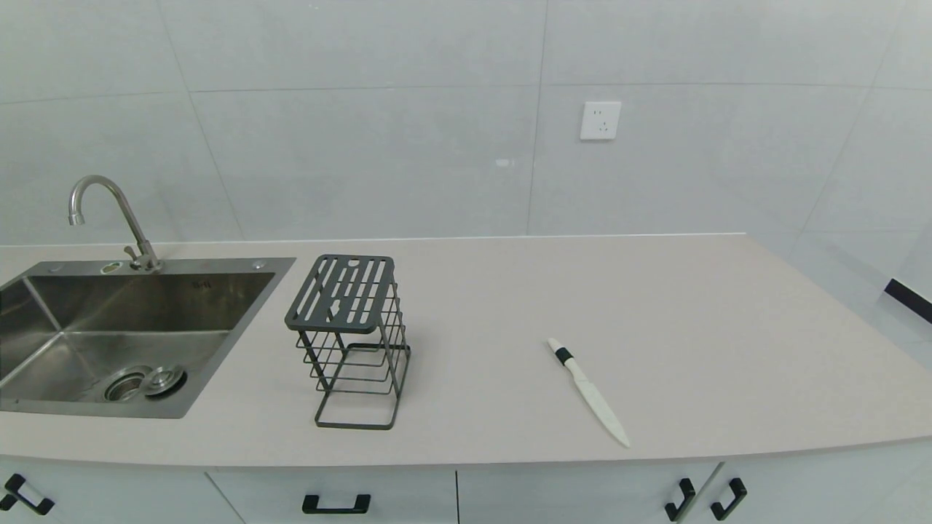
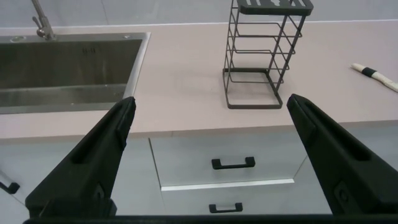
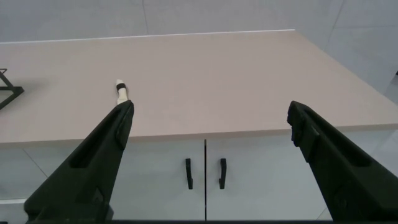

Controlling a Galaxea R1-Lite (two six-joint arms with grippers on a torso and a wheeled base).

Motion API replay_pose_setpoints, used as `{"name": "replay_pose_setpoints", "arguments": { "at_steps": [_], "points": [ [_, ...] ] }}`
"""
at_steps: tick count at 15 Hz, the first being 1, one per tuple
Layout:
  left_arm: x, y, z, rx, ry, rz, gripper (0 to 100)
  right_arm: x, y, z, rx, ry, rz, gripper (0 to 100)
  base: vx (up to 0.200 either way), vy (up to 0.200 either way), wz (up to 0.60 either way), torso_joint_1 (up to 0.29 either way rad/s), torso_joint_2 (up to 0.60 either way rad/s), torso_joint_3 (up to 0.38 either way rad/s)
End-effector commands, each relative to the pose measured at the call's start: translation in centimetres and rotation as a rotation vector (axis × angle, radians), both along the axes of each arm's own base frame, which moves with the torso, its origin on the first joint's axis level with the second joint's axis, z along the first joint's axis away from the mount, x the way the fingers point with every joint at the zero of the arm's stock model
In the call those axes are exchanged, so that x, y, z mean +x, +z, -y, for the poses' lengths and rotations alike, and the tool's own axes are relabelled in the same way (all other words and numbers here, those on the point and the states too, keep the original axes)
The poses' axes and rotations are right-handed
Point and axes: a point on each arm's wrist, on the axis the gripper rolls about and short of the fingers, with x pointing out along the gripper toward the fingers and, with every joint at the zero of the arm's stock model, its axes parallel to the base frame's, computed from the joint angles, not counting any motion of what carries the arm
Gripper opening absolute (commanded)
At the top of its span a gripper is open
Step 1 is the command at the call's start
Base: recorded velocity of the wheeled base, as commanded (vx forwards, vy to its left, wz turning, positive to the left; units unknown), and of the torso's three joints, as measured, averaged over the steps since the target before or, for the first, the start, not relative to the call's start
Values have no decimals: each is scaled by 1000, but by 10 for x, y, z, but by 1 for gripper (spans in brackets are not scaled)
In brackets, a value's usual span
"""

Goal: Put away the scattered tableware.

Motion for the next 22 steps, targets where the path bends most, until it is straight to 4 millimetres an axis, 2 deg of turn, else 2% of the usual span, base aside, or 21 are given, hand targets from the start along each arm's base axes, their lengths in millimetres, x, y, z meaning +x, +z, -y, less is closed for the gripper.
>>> {"name": "replay_pose_setpoints", "arguments": {
  "at_steps": [1, 9, 16, 22],
  "points": [
    [0, 0, 0, 0, 1, -3, 100, 0, 0, 0, -1, 0, -1, 100, 0, 0, 0, 0, 0, 0],
    [0, 0, 0, 0, 0, -1, 100, 0, 0, 0, -1, -1, -1, 100, 0, 0, 0, 8, 0, 7],
    [0, 0, -1, -28, 41, -1, 100, 0, 0, 0, -4, 0, 0, 100, 0, 0, 0, 226, -15, 198],
    [0, 0, -1, 6, 34, -1, 100, 0, 0, 0, 7, 0, -1, 100, 0, 0, 0, 13, -1, 10]
  ]
}}
